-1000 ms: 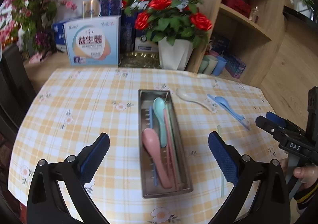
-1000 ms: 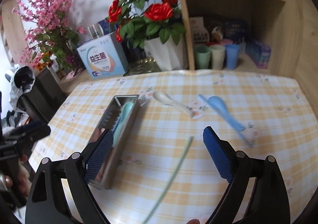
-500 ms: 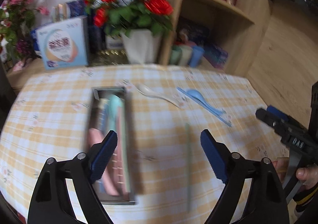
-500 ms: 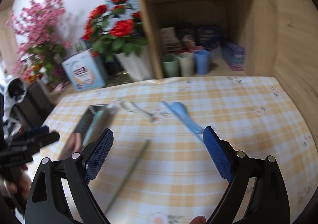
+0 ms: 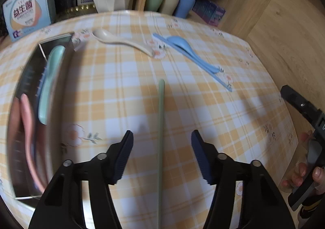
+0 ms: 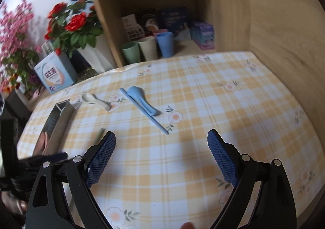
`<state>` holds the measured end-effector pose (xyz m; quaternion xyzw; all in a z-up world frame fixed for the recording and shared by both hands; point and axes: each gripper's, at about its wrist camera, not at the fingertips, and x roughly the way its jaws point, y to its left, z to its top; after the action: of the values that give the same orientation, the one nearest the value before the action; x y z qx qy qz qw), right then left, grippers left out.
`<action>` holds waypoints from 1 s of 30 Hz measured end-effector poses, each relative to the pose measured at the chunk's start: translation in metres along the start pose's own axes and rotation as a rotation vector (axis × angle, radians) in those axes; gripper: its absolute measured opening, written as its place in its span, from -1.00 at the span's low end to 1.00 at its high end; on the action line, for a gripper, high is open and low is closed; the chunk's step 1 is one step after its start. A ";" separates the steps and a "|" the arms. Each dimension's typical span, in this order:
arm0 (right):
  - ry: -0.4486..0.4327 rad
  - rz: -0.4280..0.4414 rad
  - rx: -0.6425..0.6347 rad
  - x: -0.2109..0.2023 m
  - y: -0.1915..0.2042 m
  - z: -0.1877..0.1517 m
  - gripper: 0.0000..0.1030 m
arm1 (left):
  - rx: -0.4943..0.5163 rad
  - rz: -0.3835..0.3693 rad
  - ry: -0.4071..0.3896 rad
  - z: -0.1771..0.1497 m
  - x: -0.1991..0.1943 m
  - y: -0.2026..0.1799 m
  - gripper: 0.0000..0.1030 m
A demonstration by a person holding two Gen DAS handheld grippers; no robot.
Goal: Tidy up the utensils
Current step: 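Open the right tool and lift both tools away from the caddy, then grasp the green chopstick with the left tool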
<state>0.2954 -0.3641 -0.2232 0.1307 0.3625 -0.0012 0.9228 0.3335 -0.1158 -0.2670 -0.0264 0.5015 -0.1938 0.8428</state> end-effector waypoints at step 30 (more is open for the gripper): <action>0.061 0.071 0.051 0.021 -0.011 -0.007 0.71 | -0.027 0.093 0.029 -0.016 0.015 -0.001 -0.89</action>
<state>0.3054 -0.3709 -0.2452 0.1670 0.3853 0.0265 0.9071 0.3257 -0.1195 -0.2871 -0.0114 0.5167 -0.1479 0.8432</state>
